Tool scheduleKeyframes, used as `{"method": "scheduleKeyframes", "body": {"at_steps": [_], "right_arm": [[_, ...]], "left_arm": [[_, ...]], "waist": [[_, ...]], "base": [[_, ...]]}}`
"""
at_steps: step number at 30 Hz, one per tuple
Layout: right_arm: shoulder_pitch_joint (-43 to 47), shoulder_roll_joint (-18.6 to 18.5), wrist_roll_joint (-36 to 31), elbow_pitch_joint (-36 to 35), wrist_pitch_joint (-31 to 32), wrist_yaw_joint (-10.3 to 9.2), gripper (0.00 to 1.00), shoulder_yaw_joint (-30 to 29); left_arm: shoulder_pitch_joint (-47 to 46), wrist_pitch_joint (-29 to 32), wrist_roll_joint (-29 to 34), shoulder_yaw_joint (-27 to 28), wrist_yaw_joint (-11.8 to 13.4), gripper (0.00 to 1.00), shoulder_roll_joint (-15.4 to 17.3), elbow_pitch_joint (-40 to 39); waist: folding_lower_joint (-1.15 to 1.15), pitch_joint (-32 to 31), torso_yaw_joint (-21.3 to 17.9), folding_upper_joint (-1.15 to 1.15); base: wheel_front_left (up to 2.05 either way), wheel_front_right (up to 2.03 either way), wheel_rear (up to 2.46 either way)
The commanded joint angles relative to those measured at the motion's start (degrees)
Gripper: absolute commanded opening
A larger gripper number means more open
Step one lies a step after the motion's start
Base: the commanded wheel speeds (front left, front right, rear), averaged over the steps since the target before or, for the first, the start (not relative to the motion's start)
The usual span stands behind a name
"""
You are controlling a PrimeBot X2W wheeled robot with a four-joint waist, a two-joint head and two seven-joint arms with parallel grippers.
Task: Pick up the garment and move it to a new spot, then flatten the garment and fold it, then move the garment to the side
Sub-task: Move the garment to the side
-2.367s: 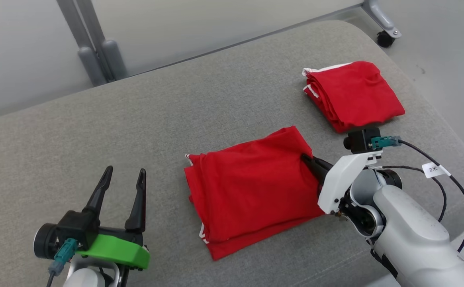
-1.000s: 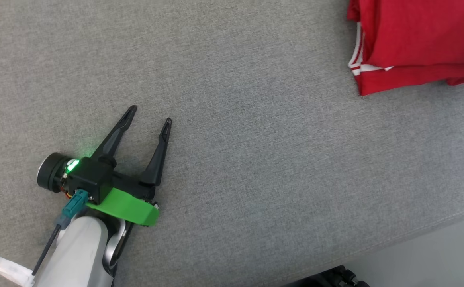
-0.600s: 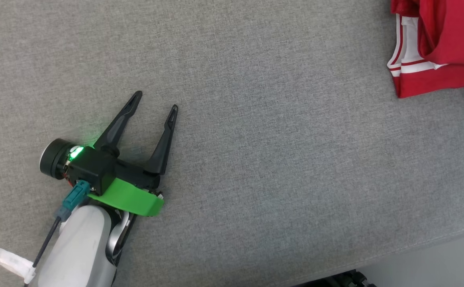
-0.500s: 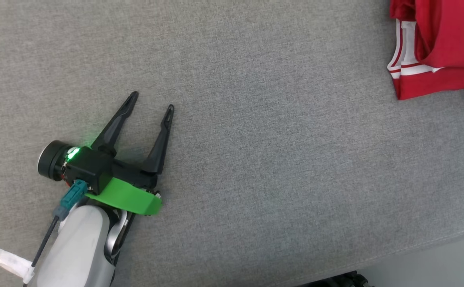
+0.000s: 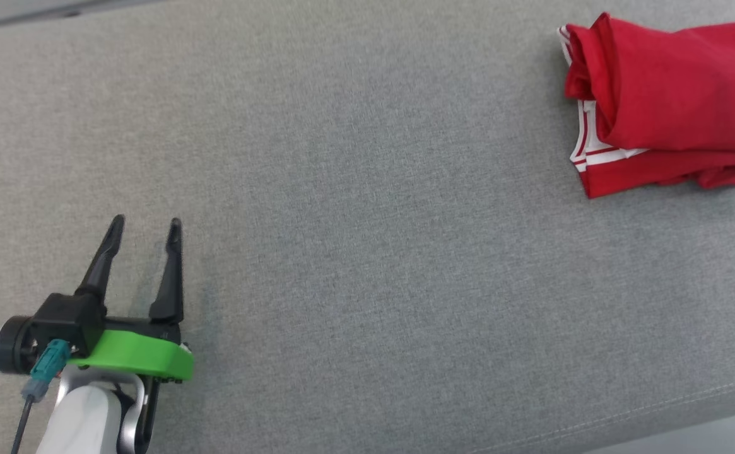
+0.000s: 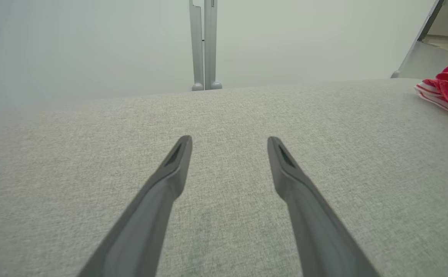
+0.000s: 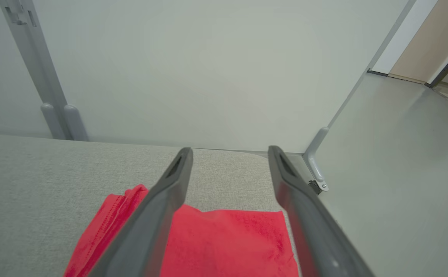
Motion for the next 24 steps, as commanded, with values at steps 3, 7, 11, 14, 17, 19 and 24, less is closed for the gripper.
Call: {"method": "scheduleKeyframes", "body": {"at_steps": [3,7,11,14,17,19,24], "right_arm": [[5.1,0.6,2.1,-5.1,-1.6,-0.08,1.0,1.8],[10.8,1.8,4.2,-11.4,-2.6,-0.08,1.0,2.6],[17.7,3.2,5.4,-16.0,-3.6,-0.08,1.0,2.0],[22.4,4.6,5.6,-18.6,-4.1,-0.08,1.0,1.2],[27.5,6.1,5.1,-19.7,-4.5,-0.08,1.0,-0.4],[29.9,7.4,4.6,-20.4,-4.8,-0.08,1.0,-1.5],[35.8,9.4,3.2,-20.7,-5.5,-0.08,1.0,-3.5]], "left_arm": [[3.2,-0.3,-1.1,2.0,1.7,1.0,0.6,-0.9],[6.4,0.2,-2.5,3.7,2.8,1.0,1.1,-2.5],[10.0,0.3,-4.3,5.7,4.0,1.0,0.9,-3.3],[12.4,0.2,-5.8,6.8,4.4,1.0,0.5,-4.0],[14.4,0.0,-5.4,7.4,4.4,1.0,0.9,-3.9],[15.4,-0.1,-5.2,7.5,4.5,1.0,0.8,-3.3],[16.7,-0.3,-4.7,8.0,3.9,1.0,0.1,-1.5]], "waist": [[0.0,-13.6,1.5,0.0],[0.0,-17.8,1.8,0.0],[0.0,-22.3,1.9,0.0],[0.0,-23.6,2.1,0.0],[0.0,-24.5,2.5,0.0],[0.0,-25.0,2.8,0.0],[0.0,-25.5,3.8,0.0]], "base": [[0.0,0.0,0.0],[0.0,0.0,0.0],[0.0,0.0,0.0],[0.0,0.0,0.0],[0.0,0.0,0.0],[0.0,0.0,0.0],[0.0,0.0,0.0]]}}
